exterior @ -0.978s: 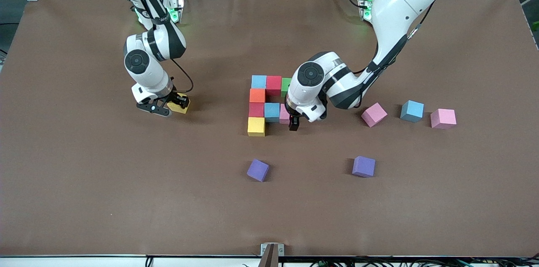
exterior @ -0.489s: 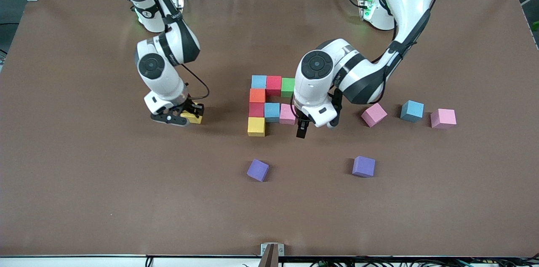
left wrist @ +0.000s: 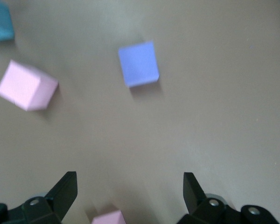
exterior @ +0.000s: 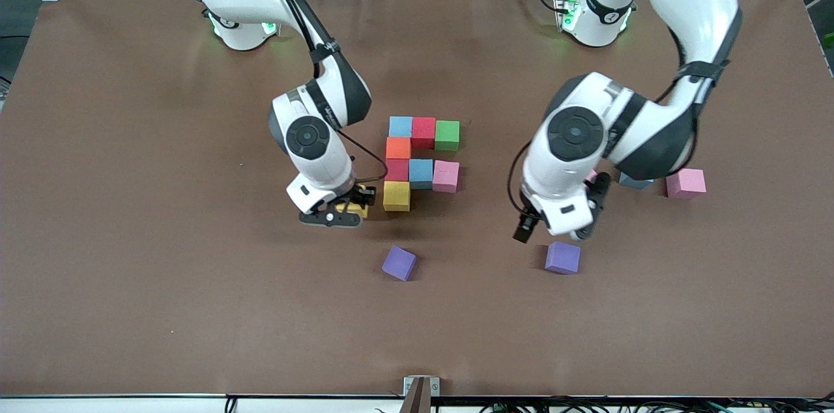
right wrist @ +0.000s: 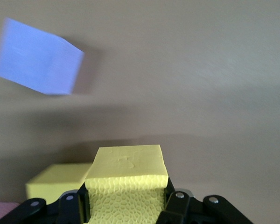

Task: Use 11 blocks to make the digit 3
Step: 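Carry yellow toward the column with the right gripper while the left gripper withdraws, then lower yellow below the first yellow while the left gripper reaches purple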

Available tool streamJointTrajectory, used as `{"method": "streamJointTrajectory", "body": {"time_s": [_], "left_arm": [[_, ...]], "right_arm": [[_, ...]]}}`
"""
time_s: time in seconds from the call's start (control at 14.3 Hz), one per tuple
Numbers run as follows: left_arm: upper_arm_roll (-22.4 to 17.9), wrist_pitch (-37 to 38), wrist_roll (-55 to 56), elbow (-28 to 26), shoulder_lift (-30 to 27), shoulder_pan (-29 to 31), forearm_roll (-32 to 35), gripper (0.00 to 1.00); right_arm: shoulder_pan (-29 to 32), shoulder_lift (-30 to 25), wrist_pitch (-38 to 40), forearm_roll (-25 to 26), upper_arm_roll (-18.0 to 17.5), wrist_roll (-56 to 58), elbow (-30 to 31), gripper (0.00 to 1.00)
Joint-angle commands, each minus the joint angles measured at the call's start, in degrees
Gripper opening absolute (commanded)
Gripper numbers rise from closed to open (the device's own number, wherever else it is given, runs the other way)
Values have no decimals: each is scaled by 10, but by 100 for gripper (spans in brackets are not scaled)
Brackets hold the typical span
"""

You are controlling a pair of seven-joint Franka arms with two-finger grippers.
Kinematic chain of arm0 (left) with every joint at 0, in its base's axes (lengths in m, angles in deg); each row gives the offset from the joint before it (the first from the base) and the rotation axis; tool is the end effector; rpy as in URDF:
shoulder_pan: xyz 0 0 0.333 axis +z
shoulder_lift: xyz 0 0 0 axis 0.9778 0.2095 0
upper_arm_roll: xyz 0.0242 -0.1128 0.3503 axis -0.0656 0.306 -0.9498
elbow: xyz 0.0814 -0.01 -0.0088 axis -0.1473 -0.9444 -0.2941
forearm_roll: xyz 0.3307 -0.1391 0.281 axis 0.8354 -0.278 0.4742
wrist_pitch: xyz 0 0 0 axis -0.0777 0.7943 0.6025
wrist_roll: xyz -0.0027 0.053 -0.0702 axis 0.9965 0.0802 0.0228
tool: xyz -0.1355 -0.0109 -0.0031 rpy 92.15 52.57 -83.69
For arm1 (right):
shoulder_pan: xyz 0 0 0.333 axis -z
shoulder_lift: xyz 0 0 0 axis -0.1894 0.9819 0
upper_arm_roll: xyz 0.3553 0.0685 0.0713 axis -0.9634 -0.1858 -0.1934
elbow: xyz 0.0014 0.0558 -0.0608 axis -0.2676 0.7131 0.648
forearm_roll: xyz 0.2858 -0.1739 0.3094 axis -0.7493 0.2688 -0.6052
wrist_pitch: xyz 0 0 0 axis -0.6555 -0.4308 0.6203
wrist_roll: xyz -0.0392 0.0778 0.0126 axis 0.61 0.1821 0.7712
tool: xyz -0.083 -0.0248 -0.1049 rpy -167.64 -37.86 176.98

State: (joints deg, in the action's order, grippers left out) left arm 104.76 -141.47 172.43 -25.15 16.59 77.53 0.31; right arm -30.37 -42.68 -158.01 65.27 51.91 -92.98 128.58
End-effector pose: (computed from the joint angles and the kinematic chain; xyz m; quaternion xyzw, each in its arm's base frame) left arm 0.7189 -0.3379 0.3976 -0.8636 -0.5030 -0.0273 0.0211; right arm 0.6623 0.4246 0.2533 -0.9990 0.0354 -0.0174 0.0207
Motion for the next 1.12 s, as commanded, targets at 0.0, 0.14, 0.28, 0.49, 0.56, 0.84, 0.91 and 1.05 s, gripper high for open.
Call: {"method": "streamJointTrajectory", "body": {"time_s": [0.0, 0.14, 0.28, 0.49, 0.56, 0.84, 0.91, 1.05], "left_arm": [[5, 24, -77, 2, -12, 30, 0, 100], [5, 32, -142, 2, -24, 62, -2, 100], [5, 39, -197, 3, -36, 93, -13, 100], [2, 62, -292, 2, -53, 114, -19, 100], [1, 72, -317, 3, -53, 115, -18, 100], [2, 77, -401, 16, -60, 136, -21, 100], [1, 77, -433, 22, -59, 136, -21, 100], [1, 77, -473, 23, -58, 150, -22, 100]], "right_arm": [[-1, 78, 62, -15, -5, -1, -141, 0], [-2, 129, 104, -17, -7, -25, -232, 0], [1, 163, 114, -21, -21, -36, -282, 0], [0, 179, 114, -21, -22, -39, -295, 0], [1, 181, 114, -21, -22, -39, -296, 0], [3, 184, 113, -20, -21, -41, -296, 0], [2, 187, 113, -20, -21, -42, -296, 0], [0, 191, 113, -19, -20, -47, -296, 0]]}}
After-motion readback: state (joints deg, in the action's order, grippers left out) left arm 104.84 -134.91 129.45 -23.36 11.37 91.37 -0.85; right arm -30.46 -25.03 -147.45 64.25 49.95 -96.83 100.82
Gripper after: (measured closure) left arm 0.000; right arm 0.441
